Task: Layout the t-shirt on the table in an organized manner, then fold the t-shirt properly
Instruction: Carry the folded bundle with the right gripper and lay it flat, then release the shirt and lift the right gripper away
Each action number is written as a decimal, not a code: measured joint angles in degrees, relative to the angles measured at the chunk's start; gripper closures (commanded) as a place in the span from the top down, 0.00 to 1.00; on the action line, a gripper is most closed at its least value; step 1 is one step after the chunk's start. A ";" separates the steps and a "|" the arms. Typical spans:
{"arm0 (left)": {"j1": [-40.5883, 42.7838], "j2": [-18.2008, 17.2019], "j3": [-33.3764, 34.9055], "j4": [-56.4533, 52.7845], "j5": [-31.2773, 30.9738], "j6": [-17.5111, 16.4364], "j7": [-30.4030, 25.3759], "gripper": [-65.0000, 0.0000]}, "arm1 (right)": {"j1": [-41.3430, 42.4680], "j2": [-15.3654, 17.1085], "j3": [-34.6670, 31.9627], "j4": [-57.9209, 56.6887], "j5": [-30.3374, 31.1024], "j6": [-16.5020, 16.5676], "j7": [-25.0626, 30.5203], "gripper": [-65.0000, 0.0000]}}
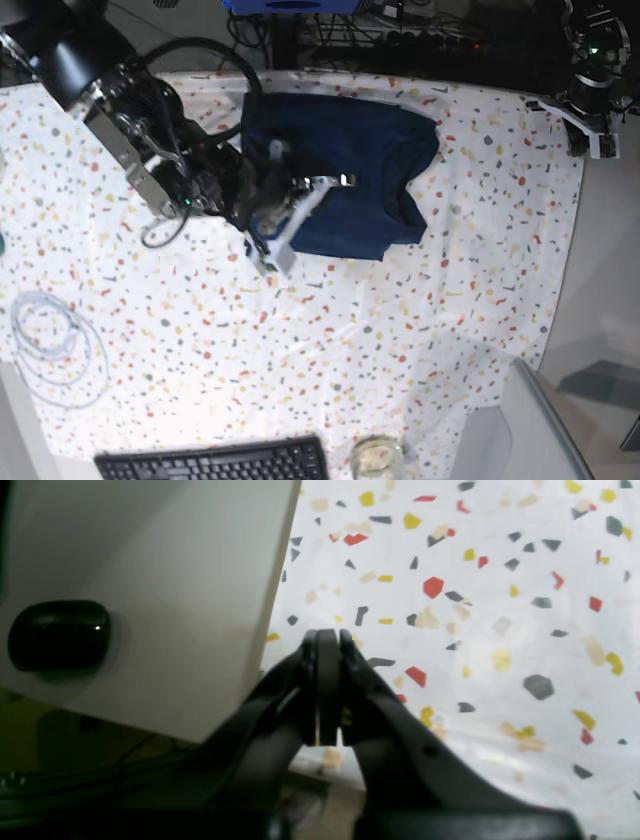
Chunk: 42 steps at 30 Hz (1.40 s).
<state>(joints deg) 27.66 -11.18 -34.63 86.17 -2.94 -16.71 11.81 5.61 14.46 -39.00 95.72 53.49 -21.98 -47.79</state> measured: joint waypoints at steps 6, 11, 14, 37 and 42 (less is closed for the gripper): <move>-0.66 0.07 0.22 0.00 -0.07 0.04 0.00 0.00 | -5.86 3.30 0.50 -0.72 -4.42 -0.46 4.55 0.00; -0.66 0.02 0.22 -0.02 -0.07 0.02 0.00 0.00 | -7.45 4.31 1.22 -3.45 -7.23 -0.55 5.40 0.00; -0.66 -0.22 0.20 -0.28 -0.07 0.02 0.00 0.00 | -9.46 5.01 1.20 -3.72 -7.02 -0.55 5.18 0.00; -0.33 -2.36 -0.31 -0.39 -0.07 0.04 0.00 0.00 | -11.06 1.27 -1.49 -2.08 -10.95 -0.57 1.73 0.00; -0.50 -2.32 -0.28 -1.20 -0.11 -0.02 -0.09 0.00 | -15.80 2.27 1.49 -2.47 -13.38 -0.52 1.73 0.00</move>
<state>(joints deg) 27.16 -13.50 -34.92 84.97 -3.05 -16.73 11.73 -10.20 16.73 -37.52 93.25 40.12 -22.50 -46.06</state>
